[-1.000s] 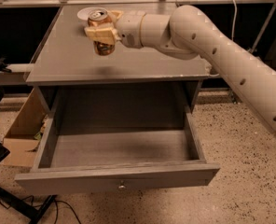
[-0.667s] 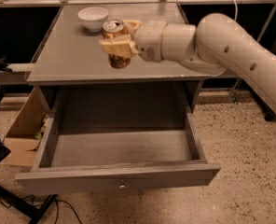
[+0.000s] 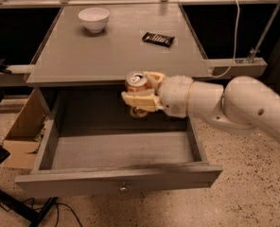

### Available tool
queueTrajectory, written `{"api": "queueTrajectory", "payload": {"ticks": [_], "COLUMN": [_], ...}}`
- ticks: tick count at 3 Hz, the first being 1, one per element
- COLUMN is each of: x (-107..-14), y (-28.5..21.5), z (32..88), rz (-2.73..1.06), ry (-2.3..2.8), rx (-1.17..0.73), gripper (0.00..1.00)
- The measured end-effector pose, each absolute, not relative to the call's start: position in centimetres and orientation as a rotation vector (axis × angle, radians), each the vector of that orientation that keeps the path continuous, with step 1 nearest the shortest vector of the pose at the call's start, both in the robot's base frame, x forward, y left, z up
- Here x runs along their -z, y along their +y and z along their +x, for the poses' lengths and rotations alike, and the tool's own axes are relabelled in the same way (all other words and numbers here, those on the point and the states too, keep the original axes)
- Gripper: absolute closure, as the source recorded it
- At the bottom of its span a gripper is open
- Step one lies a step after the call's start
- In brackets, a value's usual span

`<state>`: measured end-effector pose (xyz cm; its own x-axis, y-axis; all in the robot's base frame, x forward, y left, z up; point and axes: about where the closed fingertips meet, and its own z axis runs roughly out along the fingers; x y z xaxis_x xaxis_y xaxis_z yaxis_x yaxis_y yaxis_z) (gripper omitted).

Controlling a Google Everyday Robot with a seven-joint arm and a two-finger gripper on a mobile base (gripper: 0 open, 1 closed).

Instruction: Place orange can into top drawer

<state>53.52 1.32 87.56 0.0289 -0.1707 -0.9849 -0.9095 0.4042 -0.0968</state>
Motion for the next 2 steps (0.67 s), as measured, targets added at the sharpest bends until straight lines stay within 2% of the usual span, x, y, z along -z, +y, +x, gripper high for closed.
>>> {"api": "queueTrajectory", "payload": {"ticks": [2], "x": [-78.4], "y": [6.9], "z": [55.8], "rz": [-1.118], "ry": [1.427], "rx": [-0.876], "gripper": [1.0]}}
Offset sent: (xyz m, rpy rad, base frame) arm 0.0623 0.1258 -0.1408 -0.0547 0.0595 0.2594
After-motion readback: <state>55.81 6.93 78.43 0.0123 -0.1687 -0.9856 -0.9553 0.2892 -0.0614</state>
